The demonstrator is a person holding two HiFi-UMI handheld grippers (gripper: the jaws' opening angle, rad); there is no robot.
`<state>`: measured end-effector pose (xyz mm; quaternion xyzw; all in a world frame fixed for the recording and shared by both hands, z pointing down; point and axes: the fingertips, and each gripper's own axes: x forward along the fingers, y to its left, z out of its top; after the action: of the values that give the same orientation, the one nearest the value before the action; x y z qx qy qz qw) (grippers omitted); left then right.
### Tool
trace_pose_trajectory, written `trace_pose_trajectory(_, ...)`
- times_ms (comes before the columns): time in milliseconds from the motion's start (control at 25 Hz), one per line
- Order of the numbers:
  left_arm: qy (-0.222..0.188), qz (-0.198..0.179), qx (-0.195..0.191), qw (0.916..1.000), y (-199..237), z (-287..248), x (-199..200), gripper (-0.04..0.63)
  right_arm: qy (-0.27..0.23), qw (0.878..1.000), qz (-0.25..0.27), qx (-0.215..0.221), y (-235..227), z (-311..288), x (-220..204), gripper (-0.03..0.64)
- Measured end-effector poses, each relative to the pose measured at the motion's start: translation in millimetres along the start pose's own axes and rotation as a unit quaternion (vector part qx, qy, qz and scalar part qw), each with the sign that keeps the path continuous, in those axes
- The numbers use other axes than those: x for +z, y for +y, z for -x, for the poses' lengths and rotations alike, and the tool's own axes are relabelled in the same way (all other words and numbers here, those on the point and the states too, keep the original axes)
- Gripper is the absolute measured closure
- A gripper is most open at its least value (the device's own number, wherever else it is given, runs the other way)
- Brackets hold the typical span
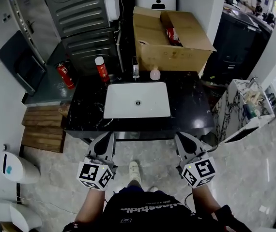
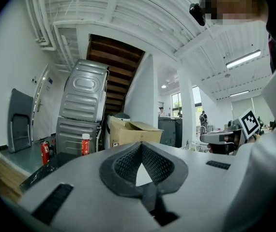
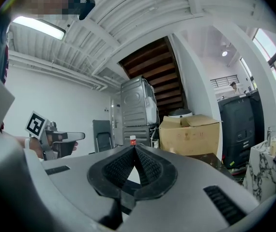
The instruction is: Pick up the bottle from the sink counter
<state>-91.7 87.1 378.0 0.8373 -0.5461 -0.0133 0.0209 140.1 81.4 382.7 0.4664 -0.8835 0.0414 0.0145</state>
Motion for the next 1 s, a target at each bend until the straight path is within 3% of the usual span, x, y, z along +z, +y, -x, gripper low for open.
trace_pose_trajectory(360,0.001,0.001,-0.022,0.9998,70.0,-96.8,-10.0,0.581,0.003,1.000,-0.009,-0.025,-38.5,-88.3,1.7,0.578)
trace_pose_trajectory(640,-0.018,0.015,-0.038,0.9990,152.2,-170.5,14.3,0.581,-0.008,0.999,0.001,-0.046,-56.7,-187.0,29.1,0.578)
trace_pose_trajectory(1000,-0.014,0.037,-0.062,0.9973,175.9,-235.7,3.6,0.581,0.012,0.998,0.011,-0.058,-80.1,-241.3,31.5,0.578)
